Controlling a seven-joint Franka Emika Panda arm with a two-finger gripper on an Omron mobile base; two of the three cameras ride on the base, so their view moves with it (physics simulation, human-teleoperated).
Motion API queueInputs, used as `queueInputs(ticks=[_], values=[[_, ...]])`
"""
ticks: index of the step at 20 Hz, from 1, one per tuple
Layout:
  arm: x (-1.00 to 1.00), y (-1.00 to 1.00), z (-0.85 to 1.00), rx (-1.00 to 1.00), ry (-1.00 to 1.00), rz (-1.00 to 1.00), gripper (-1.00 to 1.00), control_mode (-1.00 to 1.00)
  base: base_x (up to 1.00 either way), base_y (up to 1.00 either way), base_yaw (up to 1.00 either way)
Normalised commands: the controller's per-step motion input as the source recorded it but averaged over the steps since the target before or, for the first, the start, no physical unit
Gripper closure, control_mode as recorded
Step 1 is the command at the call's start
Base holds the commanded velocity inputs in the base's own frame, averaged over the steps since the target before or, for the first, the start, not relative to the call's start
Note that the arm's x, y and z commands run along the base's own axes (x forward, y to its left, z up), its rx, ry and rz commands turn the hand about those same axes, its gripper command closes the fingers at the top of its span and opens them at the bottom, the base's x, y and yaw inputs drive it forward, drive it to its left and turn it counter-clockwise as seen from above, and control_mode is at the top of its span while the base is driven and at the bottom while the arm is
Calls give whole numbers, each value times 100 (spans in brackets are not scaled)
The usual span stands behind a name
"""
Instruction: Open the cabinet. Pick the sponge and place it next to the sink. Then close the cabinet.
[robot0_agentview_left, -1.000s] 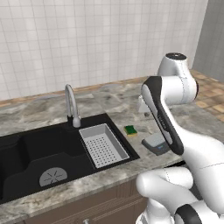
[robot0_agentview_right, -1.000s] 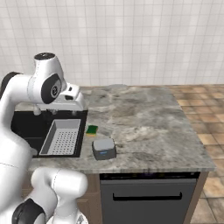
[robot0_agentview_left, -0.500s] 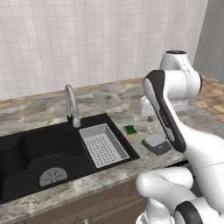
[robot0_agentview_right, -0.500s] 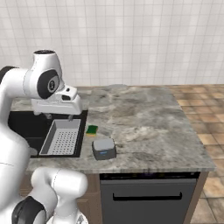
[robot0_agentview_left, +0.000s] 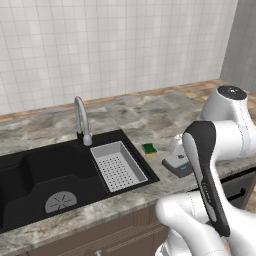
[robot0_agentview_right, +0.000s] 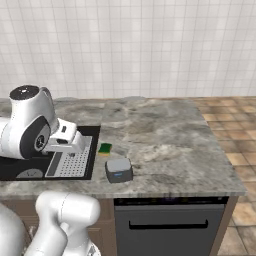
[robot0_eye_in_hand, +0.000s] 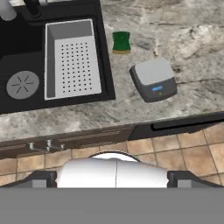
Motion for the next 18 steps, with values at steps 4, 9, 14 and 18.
queueInputs(ticks=[4,9,14,18], values=[[-85,0,3,0,-11,0,-100,-100,0,0,0],[-8,0,1,0,0,0,-100,-100,0,0,0],[0,0,0,0,0,0,-100,-100,0,0,0],[0,0,0,0,0,0,-100,-100,0,0,0]])
